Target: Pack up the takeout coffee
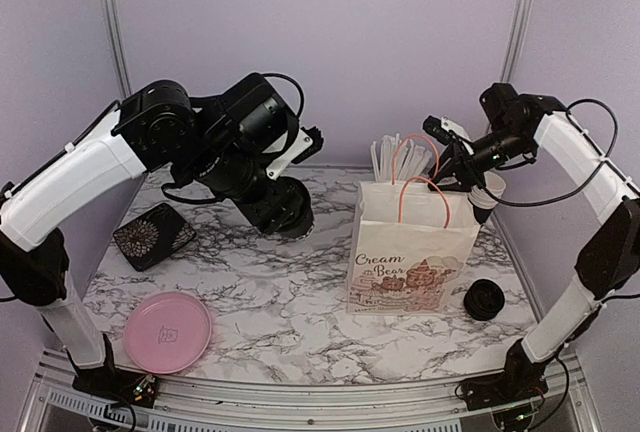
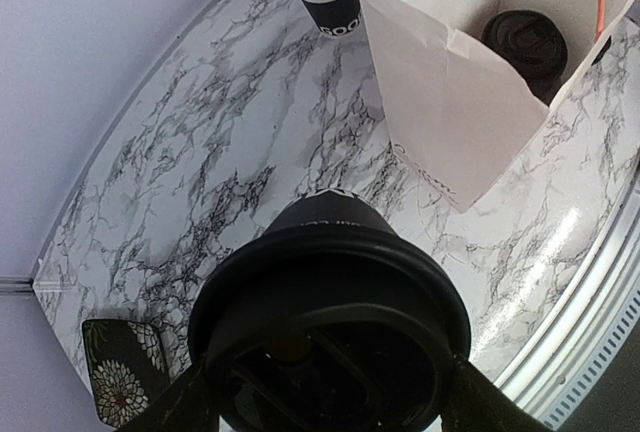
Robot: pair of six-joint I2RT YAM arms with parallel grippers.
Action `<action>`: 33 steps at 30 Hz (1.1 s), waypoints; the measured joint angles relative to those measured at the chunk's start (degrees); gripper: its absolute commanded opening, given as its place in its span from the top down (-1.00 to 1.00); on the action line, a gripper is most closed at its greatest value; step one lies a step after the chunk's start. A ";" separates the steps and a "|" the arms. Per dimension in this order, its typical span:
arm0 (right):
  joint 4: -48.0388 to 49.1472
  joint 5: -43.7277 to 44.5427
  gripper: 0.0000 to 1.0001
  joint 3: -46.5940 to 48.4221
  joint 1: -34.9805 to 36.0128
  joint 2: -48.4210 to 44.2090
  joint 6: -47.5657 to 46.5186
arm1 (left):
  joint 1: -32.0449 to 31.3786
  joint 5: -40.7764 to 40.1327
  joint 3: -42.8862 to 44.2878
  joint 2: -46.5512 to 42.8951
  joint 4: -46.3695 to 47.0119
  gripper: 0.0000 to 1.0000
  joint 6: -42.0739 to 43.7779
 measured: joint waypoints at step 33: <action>11.74 -0.59 1.00 -7.08 13.70 -7.96 18.25 | -13.90 1.70 17.81 5.09 7.17 -0.32 13.94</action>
